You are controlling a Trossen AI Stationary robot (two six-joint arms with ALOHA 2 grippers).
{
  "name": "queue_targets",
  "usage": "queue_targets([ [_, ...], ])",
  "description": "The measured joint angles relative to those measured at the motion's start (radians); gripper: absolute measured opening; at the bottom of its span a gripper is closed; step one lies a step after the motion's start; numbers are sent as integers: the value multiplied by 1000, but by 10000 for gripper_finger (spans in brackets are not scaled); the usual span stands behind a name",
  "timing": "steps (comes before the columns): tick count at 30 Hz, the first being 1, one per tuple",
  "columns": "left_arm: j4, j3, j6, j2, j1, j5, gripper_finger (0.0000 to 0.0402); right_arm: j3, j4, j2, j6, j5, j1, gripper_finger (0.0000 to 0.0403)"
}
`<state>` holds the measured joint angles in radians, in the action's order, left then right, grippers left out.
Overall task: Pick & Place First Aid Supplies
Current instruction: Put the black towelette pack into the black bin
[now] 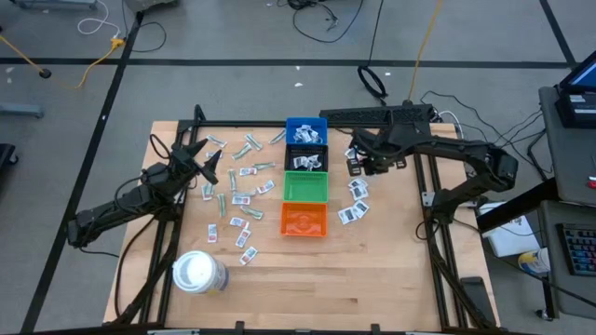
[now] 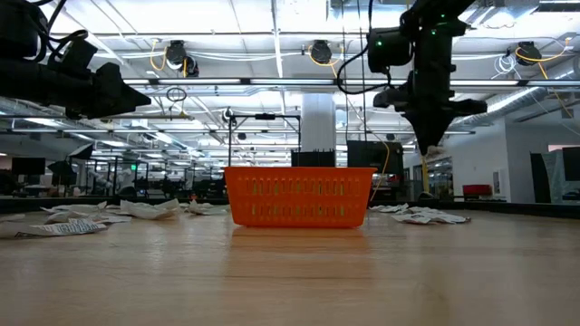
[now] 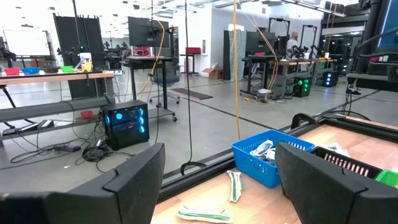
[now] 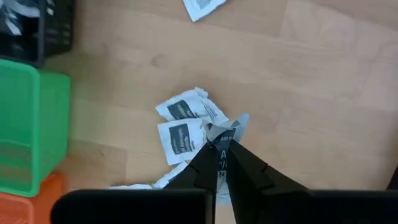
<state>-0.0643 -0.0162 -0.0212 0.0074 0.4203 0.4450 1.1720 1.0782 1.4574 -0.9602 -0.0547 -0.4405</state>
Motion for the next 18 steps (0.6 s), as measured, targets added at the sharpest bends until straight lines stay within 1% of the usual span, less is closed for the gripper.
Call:
queue_targets([
  [3, 0, 0, 0, 0, 0, 0, 306, 28, 0, 23, -21, 1, -18, 17],
  [7, 0, 0, 0, 0, 0, 0, 306, 96, 4, 111, -12, 3, -20, 18],
  [12, 0, 0, 0, 0, 0, 0, 306, 234, 0, 247, 27, 11, -17, 19],
  [18, 0, 0, 0, 0, 0, 0, 306, 449, 0, 423, 91, 56, -16, 19],
])
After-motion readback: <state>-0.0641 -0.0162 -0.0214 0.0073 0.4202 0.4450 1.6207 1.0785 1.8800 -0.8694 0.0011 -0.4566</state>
